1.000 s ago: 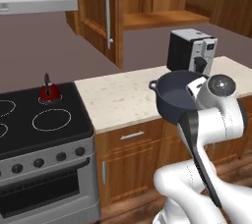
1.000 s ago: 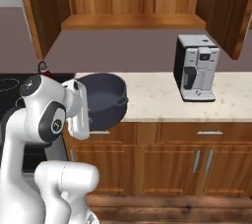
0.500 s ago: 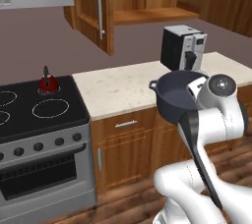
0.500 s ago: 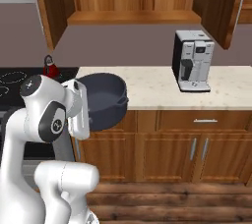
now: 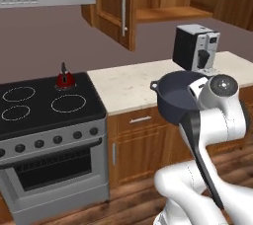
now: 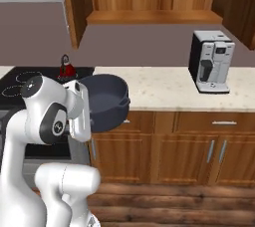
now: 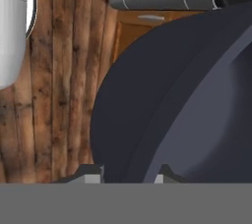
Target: Pick the kettle from the cabinet and place it on a stove burner. Then pick the pot from the counter and place it on another stove burner. Finally, turn both burners on.
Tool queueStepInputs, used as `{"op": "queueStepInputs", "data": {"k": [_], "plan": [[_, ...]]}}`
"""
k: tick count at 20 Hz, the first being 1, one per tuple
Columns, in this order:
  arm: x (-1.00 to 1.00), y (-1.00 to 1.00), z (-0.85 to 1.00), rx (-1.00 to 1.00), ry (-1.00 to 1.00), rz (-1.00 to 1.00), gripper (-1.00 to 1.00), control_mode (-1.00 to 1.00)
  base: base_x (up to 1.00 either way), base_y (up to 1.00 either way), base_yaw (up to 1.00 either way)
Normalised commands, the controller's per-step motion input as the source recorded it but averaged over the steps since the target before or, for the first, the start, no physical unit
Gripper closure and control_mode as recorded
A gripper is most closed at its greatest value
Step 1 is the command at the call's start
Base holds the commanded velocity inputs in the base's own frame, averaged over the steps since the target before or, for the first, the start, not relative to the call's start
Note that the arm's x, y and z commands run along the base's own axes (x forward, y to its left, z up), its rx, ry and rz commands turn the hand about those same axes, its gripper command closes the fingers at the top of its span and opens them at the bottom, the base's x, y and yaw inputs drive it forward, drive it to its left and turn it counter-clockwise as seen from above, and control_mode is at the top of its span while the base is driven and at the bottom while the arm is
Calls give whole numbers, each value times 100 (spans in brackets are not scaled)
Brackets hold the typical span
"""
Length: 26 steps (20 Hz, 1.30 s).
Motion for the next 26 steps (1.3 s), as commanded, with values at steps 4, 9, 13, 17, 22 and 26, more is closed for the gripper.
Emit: {"op": "queueStepInputs", "data": {"k": [4,9,13,17,22,26], "plan": [[0,0,0,0,0,0,100,100,-25,41,8],[0,0,0,0,0,0,100,100,-26,34,8],[0,0,0,0,0,0,100,100,-19,37,9],[0,0,0,0,0,0,100,100,-11,39,9],[0,0,0,0,0,0,100,100,-1,32,12],[0,0,0,0,0,0,100,100,2,13,14]]}}
